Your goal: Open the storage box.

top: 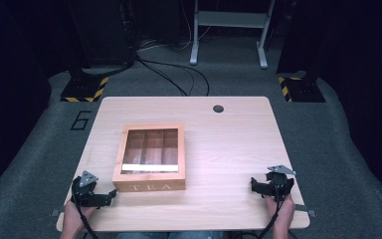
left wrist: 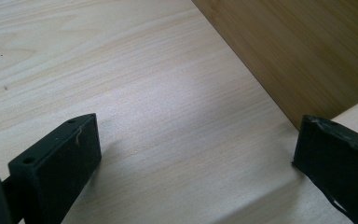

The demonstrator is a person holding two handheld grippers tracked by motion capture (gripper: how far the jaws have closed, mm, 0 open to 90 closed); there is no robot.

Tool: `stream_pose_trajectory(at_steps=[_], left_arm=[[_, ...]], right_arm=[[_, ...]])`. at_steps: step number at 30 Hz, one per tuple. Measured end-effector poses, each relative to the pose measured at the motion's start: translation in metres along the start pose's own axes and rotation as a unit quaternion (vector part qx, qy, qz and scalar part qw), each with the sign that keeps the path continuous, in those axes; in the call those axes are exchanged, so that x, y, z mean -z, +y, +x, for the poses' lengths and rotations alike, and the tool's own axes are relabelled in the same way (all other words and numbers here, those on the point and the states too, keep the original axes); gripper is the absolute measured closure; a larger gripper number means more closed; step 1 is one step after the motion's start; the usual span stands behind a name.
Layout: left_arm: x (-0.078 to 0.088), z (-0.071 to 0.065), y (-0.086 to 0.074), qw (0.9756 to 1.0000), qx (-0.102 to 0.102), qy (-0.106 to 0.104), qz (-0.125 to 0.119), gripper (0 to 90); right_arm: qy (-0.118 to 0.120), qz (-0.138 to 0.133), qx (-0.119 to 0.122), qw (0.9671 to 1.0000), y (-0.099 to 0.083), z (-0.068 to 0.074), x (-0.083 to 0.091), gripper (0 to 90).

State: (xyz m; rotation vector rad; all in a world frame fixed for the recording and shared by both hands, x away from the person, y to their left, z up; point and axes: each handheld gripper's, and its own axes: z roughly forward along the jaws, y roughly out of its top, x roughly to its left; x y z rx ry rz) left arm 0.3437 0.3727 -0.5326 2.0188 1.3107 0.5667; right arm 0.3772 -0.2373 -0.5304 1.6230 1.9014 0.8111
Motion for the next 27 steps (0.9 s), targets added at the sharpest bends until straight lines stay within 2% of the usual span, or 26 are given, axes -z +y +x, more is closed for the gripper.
stream_pose_trajectory(at_steps=[9,15,18,21,23,25,26,27], left_arm=[[0.001,0.000,0.000,1.0000,0.000,-0.002,0.003,0.2],[0.001,-0.001,0.000,1.0000,-0.007,-0.007,0.001,0.0],[0.005,-0.002,-0.002,0.9997,-0.007,-0.011,-0.020,0.0],[0.011,-0.005,-0.005,0.9986,-0.001,-0.027,-0.046,0.0],[0.015,-0.009,-0.005,0.9972,0.005,-0.033,-0.066,0.1],[0.018,-0.012,-0.002,0.9960,0.009,-0.047,-0.076,0.1],[0.020,-0.016,0.001,0.9945,0.007,-0.056,-0.089,0.2],[0.020,-0.016,0.001,0.9945,0.007,-0.056,-0.089,0.6]], right_arm=[[0.000,0.000,0.000,1.0000,0.000,0.000,0.000,0.2],[0.000,0.000,0.000,1.0000,0.000,0.000,0.000,0.2],[0.000,0.000,-0.001,1.0000,0.000,0.000,0.000,0.2],[0.000,0.000,-0.001,1.0000,0.000,0.000,0.000,0.2],[0.000,0.000,0.000,1.0000,0.000,0.000,0.000,0.2],[0.000,0.000,-0.001,1.0000,0.000,0.000,0.000,0.2],[0.000,0.000,-0.001,1.0000,0.000,0.000,0.000,0.2],[0.000,0.000,-0.001,1.0000,0.000,0.000,0.000,0.2]])
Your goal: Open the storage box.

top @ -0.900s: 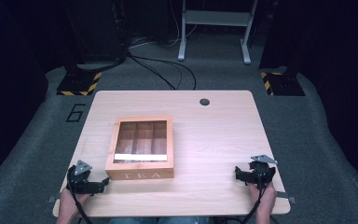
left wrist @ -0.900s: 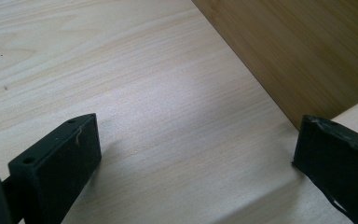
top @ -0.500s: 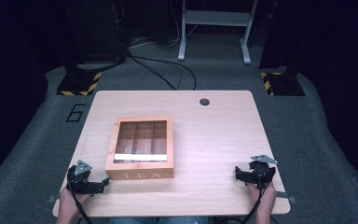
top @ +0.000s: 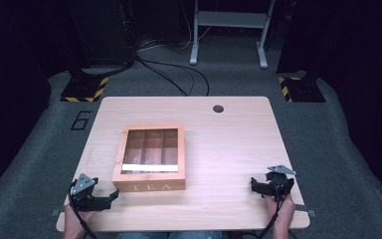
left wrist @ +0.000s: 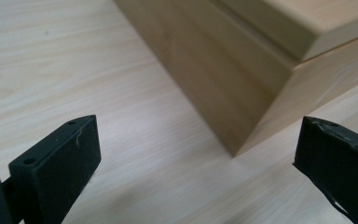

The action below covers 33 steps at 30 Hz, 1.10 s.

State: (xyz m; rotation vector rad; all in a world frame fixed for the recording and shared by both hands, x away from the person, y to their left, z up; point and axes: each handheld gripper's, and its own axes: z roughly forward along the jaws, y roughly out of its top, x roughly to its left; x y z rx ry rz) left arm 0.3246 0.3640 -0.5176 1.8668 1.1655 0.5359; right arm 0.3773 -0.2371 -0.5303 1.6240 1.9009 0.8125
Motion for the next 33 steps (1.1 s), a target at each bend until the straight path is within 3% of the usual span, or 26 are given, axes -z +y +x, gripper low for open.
stream_pose_trajectory(at_steps=[1,8,9,15,17,20,22,33], left_arm=[[-0.001,-0.004,0.003,0.9999,-0.003,-0.006,-0.013,1.3],[-0.004,-0.011,0.008,0.9988,-0.004,-0.041,-0.028,9.2],[-0.004,-0.011,0.009,0.9986,-0.005,-0.044,-0.031,15.2],[-0.002,-0.012,0.012,0.9965,0.002,-0.058,-0.061,25.4],[-0.001,-0.013,0.014,0.9962,-0.001,-0.064,-0.059,28.3],[-0.003,-0.016,0.016,0.9961,-0.012,-0.066,-0.057,30.1],[-0.004,-0.019,0.016,0.9963,-0.016,-0.057,-0.062,30.4],[-0.002,-0.024,0.012,0.9959,-0.022,-0.043,-0.077,31.6]], right_arm=[[0.000,0.000,0.000,1.0000,0.000,0.000,0.000,0.3],[0.000,0.000,0.000,1.0000,0.000,0.000,0.000,0.3],[0.000,0.000,0.000,1.0000,0.000,0.000,0.000,0.3],[0.000,0.000,0.000,1.0000,0.000,0.000,0.000,0.3],[0.000,0.000,0.000,1.0000,0.000,0.000,0.000,0.3],[0.000,0.000,0.000,1.0000,0.000,0.000,0.000,0.3],[0.000,0.000,0.000,1.0000,0.000,0.000,0.000,0.3],[0.000,0.000,0.000,1.0000,0.000,0.000,0.000,0.3]])
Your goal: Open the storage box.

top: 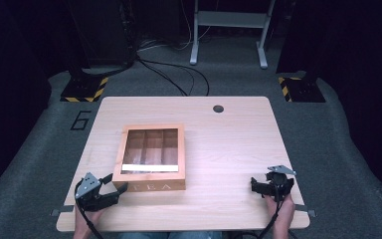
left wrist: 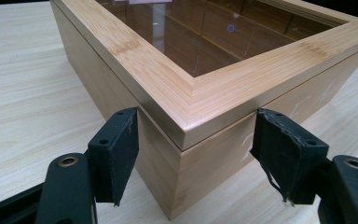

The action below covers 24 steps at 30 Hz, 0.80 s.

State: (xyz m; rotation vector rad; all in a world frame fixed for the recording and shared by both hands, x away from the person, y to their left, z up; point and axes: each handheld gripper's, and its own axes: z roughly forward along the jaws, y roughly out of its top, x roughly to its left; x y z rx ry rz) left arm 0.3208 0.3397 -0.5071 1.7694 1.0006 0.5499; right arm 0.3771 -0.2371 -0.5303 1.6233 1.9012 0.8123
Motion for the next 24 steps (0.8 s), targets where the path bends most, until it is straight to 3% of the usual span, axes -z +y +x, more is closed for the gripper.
stream_pose_trajectory(at_steps=[24], left_arm=[[-0.0001,-0.0059,-0.0009,0.9993,-0.020,0.019,-0.027,31.6]], right_arm=[[0.000,0.000,0.000,1.0000,0.0000,0.0000,0.0001,0.3]])
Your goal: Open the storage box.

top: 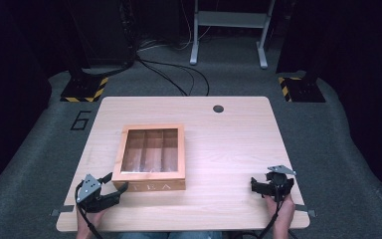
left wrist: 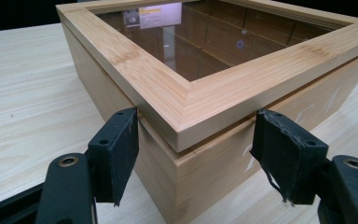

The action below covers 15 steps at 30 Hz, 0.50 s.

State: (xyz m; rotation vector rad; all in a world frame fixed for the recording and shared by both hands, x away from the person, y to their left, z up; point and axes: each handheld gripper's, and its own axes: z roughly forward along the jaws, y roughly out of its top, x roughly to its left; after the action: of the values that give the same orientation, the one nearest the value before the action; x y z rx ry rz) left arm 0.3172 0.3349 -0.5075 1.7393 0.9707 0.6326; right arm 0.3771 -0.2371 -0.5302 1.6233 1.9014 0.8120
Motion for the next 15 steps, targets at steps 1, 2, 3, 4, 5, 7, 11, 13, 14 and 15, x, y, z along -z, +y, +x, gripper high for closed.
stream_pose_trajectory(at_steps=[1,2,3,4,5,7,11,13,14,15], left_arm=[[0.0000,0.0001,0.0003,1.0000,-0.001,0.000,-0.001,31.6],[0.0001,0.0001,0.0006,1.0000,-0.001,0.000,-0.001,31.6],[-0.0002,0.0001,0.0009,1.0000,-0.002,0.000,-0.003,31.6],[0.0001,0.0000,0.0013,1.0000,-0.003,0.001,-0.003,31.6],[0.0000,-0.0001,0.0016,1.0000,-0.001,0.001,-0.004,31.6],[0.0000,-0.0005,0.0021,1.0000,0.000,0.002,-0.008,31.7],[-0.0001,-0.0002,0.0023,1.0000,0.000,0.001,-0.010,31.6],[0.0001,0.0000,0.0026,1.0000,-0.001,0.001,-0.010,31.7],[0.0001,-0.0001,0.0028,0.9999,-0.001,0.001,-0.010,31.8],[0.0002,0.0000,0.0031,0.9999,0.000,0.000,-0.011,31.8]], right_arm=[[0.000,-0.001,0.000,1.0000,0.0000,0.0000,0.0000,0.3],[0.000,0.000,0.000,1.0000,0.0000,-0.0001,0.0000,0.4],[0.000,0.000,0.000,1.0000,0.0000,-0.0001,0.0000,0.4],[0.000,0.000,0.000,1.0000,0.0000,0.0000,0.0000,0.3],[0.000,-0.001,0.000,1.0000,-0.0001,-0.0001,-0.0001,0.4],[0.000,0.000,0.000,1.0000,0.0000,0.0000,0.0000,0.4],[0.000,-0.001,0.000,1.0000,-0.0001,-0.0001,0.0000,0.3],[0.000,0.000,0.000,1.0000,0.0000,0.0000,0.0000,0.3],[0.000,-0.001,0.000,1.0000,-0.0001,-0.0001,0.0000,0.3],[0.000,-0.001,0.000,1.0000,-0.0001,-0.0001,0.0000,0.3]])
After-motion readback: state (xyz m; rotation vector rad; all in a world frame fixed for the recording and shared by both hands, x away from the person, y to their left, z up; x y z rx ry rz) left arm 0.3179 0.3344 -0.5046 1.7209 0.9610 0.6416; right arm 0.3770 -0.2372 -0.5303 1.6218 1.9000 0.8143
